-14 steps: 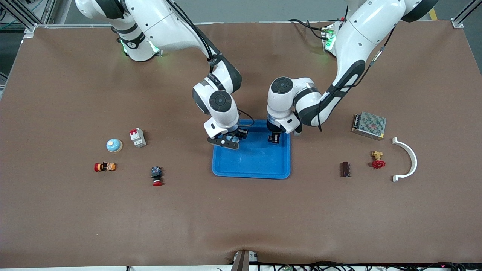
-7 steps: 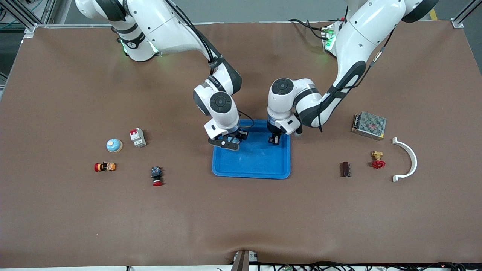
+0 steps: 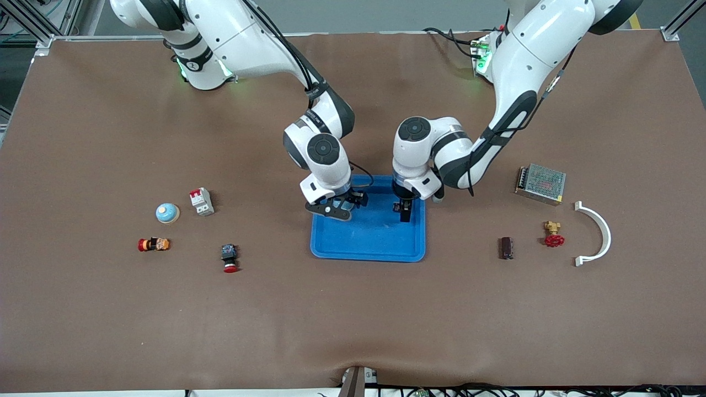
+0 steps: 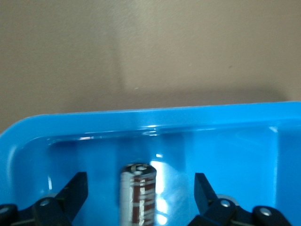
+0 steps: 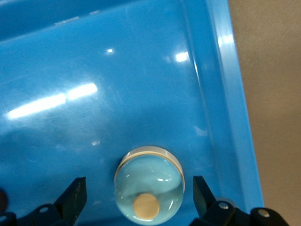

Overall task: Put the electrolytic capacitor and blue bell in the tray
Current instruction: 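Lower the bell and capacitor into the tray and open both grippers, then raise both grippers from the tray and move toward the remaining items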

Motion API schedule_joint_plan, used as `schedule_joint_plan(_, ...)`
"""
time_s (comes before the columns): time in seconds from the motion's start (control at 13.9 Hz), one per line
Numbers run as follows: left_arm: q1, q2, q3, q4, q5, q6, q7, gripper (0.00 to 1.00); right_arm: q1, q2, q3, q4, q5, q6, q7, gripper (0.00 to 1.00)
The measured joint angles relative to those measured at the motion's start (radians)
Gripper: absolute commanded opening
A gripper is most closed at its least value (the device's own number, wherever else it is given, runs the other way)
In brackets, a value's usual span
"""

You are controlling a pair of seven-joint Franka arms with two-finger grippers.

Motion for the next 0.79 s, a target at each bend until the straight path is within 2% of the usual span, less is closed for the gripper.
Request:
schedule_joint_plan(0.22, 0.002, 0.0, 0.0, 0.023, 0.0, -0.035, 0.002, 1.0, 0.001, -0.062, 0.0, 0.026, -0.002, -0.102, -0.004, 1.0)
schedule_joint_plan(0.43, 0.011, -0.003, -0.006, 0.032, -0.01, -0.067, 0.025, 1.0, -0.004, -0.181, -0.01, 0.056, -0.005, -0.298, -0.079, 1.0)
schedule_joint_plan(0.79, 0.028, -0.064, -0.009, 0.089, -0.235, -0.197, 0.198, 1.0, -0.115, -0.342, -0.021, 0.151, -0.005, -0.68, -0.28, 1.0)
